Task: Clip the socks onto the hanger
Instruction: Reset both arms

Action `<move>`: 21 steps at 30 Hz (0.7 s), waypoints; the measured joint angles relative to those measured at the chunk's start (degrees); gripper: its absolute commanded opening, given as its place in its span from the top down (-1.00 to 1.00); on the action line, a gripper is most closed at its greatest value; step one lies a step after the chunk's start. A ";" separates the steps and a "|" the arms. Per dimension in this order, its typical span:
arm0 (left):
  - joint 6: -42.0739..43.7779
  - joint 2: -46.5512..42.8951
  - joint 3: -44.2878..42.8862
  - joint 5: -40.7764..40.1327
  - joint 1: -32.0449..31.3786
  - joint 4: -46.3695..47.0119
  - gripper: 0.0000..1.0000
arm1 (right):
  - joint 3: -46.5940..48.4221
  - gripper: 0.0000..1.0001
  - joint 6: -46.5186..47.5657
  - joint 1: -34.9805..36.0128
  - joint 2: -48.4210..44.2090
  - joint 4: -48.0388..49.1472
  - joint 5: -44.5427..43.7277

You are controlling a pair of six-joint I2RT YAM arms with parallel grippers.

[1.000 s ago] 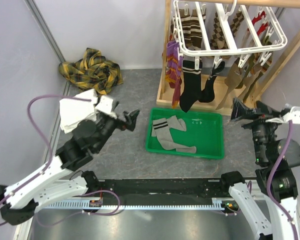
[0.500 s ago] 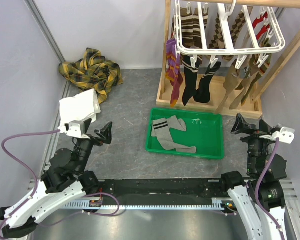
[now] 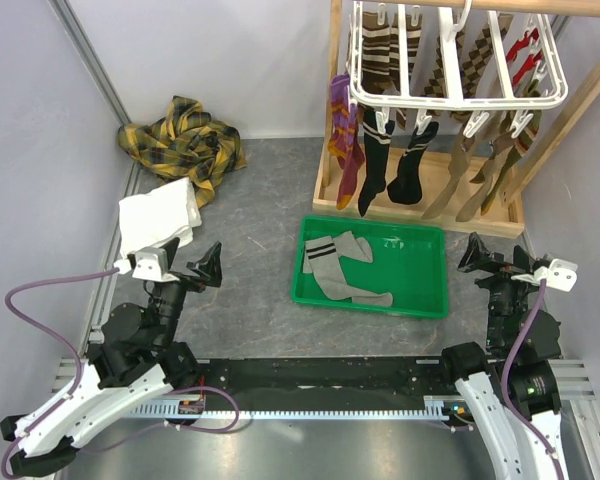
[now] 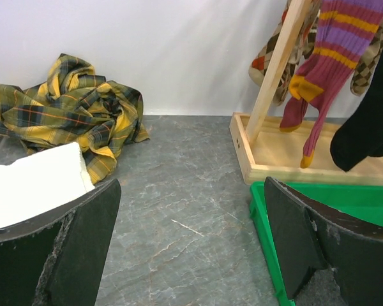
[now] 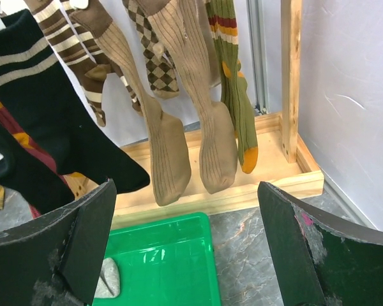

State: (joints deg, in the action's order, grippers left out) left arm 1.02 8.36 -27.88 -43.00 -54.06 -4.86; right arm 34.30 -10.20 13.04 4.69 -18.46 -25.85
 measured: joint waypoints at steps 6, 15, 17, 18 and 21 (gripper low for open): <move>0.94 2.78 0.00 1.40 0.11 0.33 -0.99 | -0.22 -0.96 0.00 0.76 -0.04 0.42 0.07; 1.79 4.00 0.00 2.47 0.74 0.33 -0.99 | -0.31 -0.96 0.00 1.01 -0.09 0.85 0.31; 1.88 4.04 0.00 2.60 0.85 0.33 -0.99 | -0.50 -0.96 0.02 1.01 -0.09 0.85 0.37; 1.92 4.04 -0.02 2.62 0.92 0.33 -0.99 | -0.59 -0.96 0.02 1.01 -0.09 0.85 0.42; 1.95 4.07 0.00 2.67 1.07 0.33 -0.99 | -0.85 -0.96 0.02 1.01 -0.09 0.85 0.52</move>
State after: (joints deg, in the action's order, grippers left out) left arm 2.96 12.43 -27.88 -40.34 -52.99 -4.54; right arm 33.45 -10.17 14.04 4.60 -17.61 -25.32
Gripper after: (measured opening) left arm 0.993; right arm 0.979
